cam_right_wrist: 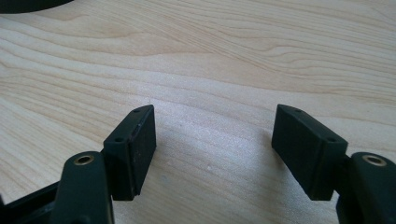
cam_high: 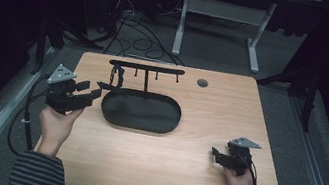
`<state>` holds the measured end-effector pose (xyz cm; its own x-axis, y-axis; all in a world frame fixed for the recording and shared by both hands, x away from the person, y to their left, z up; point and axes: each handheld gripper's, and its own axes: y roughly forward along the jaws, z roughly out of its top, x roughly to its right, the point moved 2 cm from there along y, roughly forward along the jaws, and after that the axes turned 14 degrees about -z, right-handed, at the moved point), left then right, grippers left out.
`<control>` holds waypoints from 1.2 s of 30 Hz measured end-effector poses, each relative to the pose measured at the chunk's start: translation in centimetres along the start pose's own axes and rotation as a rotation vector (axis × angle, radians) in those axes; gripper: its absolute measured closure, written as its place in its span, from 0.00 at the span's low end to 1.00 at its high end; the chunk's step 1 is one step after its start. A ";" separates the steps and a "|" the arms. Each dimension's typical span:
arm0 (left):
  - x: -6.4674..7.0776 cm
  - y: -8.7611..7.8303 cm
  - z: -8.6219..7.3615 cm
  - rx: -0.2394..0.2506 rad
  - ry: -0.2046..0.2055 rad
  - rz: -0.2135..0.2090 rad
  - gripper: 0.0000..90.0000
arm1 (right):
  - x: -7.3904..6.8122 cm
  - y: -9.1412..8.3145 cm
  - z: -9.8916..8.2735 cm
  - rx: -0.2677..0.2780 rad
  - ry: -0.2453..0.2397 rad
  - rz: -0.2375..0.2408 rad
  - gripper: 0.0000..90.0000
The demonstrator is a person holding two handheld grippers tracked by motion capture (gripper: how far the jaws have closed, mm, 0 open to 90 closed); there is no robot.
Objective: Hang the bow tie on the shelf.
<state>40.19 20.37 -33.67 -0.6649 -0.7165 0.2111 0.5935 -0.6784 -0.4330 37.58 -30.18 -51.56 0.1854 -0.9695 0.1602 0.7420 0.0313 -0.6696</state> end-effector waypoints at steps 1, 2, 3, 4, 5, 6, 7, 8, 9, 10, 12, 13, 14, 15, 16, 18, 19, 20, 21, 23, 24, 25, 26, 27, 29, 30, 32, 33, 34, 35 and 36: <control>0.0 -0.1 -0.1 0.001 -0.004 -0.004 0.53 | 0.0 0.0 0.0 0.000 0.000 0.000 0.36; 0.0 -0.2 -0.3 0.005 -0.007 -0.007 0.53 | 0.0 0.0 0.0 0.000 0.000 0.000 0.36; 0.0 -0.3 -0.4 0.007 -0.010 -0.010 0.53 | 0.0 0.0 0.0 0.000 -0.001 0.000 0.36; 0.0 -0.3 -0.4 0.007 -0.010 -0.010 0.53 | 0.0 0.0 0.0 0.000 -0.001 0.000 0.36; 0.0 -0.3 -0.6 0.009 -0.013 -0.012 0.53 | 0.0 0.0 0.0 -0.001 0.001 -0.001 0.36; 0.0 -0.4 -0.7 0.006 -0.012 -0.011 0.53 | 0.0 0.0 0.0 -0.001 0.000 -0.001 0.36; 0.0 -0.4 -0.7 0.006 -0.012 -0.011 0.53 | 0.0 0.0 0.0 -0.001 -0.001 -0.002 0.36; 0.1 -0.4 -0.8 0.008 -0.013 -0.010 0.53 | 0.0 0.0 0.0 -0.001 -0.001 -0.002 0.36; 0.1 -0.4 -0.8 0.009 -0.014 -0.011 0.53 | 0.0 0.0 0.0 -0.001 -0.001 -0.002 0.36; 0.1 -0.5 -1.0 0.010 -0.017 -0.014 0.53 | 0.0 0.0 0.0 -0.001 -0.002 -0.002 0.36; 0.1 -0.6 -1.1 0.013 -0.018 -0.014 0.53 | 0.0 0.0 0.0 -0.001 -0.002 -0.003 0.36; 0.1 -0.6 -1.2 0.013 -0.018 -0.015 0.53 | 0.0 0.0 0.0 -0.001 -0.002 -0.003 0.36; 0.2 -0.7 -1.4 0.013 -0.020 -0.016 0.53 | 0.0 0.0 0.0 -0.001 -0.002 -0.003 0.36; 0.2 -0.7 -1.5 0.012 -0.020 -0.017 0.53 | -0.1 0.0 0.0 -0.002 -0.004 -0.003 0.36; 0.2 -0.8 -1.7 0.013 -0.023 -0.019 0.53 | -0.1 0.0 0.0 -0.001 -0.003 -0.004 0.36; 0.2 -0.8 -1.8 0.012 -0.025 -0.020 0.53 | -0.1 0.0 0.0 -0.001 -0.004 -0.004 0.36; 0.3 -0.9 -1.9 0.012 -0.027 -0.020 0.53 | -0.1 0.0 0.0 -0.002 -0.004 -0.005 0.36; 0.3 -0.9 -2.0 0.015 -0.029 -0.022 0.53 | -0.1 0.0 0.0 -0.001 -0.003 -0.005 0.36; 0.3 -1.0 -2.1 0.014 -0.030 -0.024 0.53 | -0.1 0.0 0.0 -0.002 -0.003 -0.005 0.36; 0.3 -1.0 -2.4 0.015 -0.033 -0.025 0.53 | -0.1 0.0 0.0 -0.002 -0.003 -0.005 0.36; 0.3 -1.0 -2.4 0.013 -0.033 -0.025 0.53 | -0.1 0.0 0.0 -0.002 -0.003 -0.005 0.36; 0.4 -1.1 -2.7 0.013 -0.029 -0.018 0.53 | -0.1 0.0 0.0 -0.002 -0.003 -0.005 0.36; 0.4 -1.1 -2.7 0.013 -0.029 -0.018 0.53 | -0.1 0.0 0.0 -0.002 -0.004 -0.005 0.36; 0.5 -1.1 -3.1 0.012 -0.032 -0.021 0.53 | -0.1 0.0 0.0 -0.002 -0.004 -0.005 0.36; 0.6 -1.0 -3.2 0.011 -0.033 -0.022 0.53 | -0.1 0.0 0.0 -0.002 -0.004 -0.006 0.36; 0.6 -1.0 -3.4 0.007 -0.037 -0.025 0.53 | -0.1 0.0 0.0 -0.002 -0.004 -0.006 0.36; 0.6 -1.0 -3.7 0.002 -0.041 -0.029 0.53 | -0.1 0.0 0.0 -0.002 -0.003 -0.005 0.36; 0.6 -1.0 -3.8 -0.002 -0.042 -0.030 0.53 | -0.1 0.0 0.0 -0.002 -0.004 -0.006 0.36; 0.6 -0.9 -3.9 -0.004 -0.043 -0.033 0.53 | -0.1 0.0 0.0 -0.002 -0.004 -0.006 0.36; 0.6 -0.9 -4.1 -0.009 -0.040 -0.034 0.53 | -0.1 0.0 0.0 -0.002 -0.004 -0.006 0.36; 0.6 -0.9 -4.1 -0.009 -0.040 -0.034 0.53 | -0.1 0.0 0.0 -0.002 -0.005 -0.007 0.36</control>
<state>37.40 21.17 -36.70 -0.6661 -0.6988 0.2609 0.5665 -0.7014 -0.4325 37.55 -30.08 -51.57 0.1835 -0.9686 0.1679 0.7422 0.0245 -0.6697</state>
